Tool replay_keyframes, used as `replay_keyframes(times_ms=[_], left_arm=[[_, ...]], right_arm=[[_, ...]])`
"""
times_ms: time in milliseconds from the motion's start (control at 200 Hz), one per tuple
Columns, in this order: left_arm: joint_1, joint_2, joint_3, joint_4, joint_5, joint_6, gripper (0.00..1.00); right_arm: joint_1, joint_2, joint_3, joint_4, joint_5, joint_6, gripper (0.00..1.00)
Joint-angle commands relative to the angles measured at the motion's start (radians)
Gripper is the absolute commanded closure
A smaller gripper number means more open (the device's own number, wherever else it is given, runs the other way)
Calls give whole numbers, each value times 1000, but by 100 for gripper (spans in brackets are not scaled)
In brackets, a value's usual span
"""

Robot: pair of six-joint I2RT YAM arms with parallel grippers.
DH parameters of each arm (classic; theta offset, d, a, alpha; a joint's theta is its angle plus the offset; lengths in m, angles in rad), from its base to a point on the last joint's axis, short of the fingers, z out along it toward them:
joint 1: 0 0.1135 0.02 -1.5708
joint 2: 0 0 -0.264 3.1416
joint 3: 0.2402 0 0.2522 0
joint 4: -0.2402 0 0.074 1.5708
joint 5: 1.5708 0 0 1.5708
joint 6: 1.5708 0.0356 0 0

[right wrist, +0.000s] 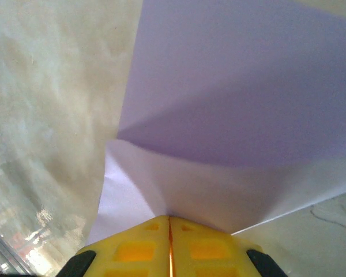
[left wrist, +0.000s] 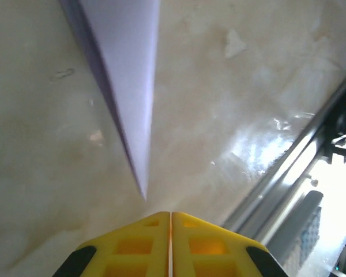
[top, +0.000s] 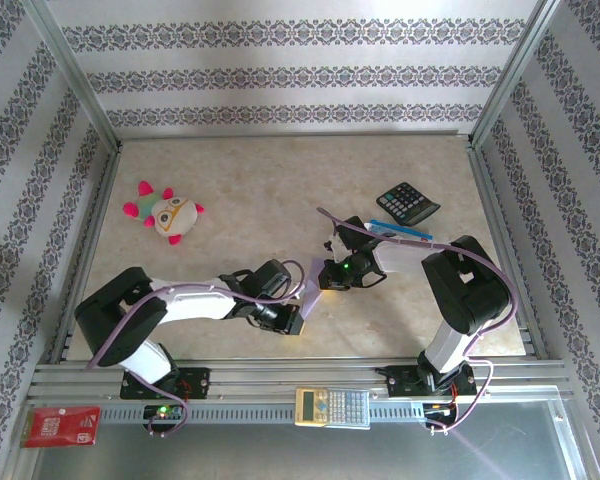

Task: Fold a paper plane with a square sheet of paper (pick it up from the middle)
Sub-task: Fold the wing for the fifth time at the center of the table.

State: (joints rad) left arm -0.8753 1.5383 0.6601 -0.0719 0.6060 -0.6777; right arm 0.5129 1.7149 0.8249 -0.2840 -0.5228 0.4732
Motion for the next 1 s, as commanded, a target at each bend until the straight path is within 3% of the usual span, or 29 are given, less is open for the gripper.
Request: replay_keyframes(times_ms=[0, 130, 435, 994], left_arm=[[6, -47, -1, 65, 17, -47, 89], [41, -19, -2, 182, 2, -122, 90], [63, 128, 85, 122, -41, -70, 91], [84, 189, -50, 148, -23, -92, 96]], right_arm=[[-10, 63, -35, -63, 167, 9, 90], [-10, 63, -35, -63, 164, 7, 90], [-11, 66, -28, -61, 161, 4, 90], [-17, 41, 38, -82, 119, -5, 86]])
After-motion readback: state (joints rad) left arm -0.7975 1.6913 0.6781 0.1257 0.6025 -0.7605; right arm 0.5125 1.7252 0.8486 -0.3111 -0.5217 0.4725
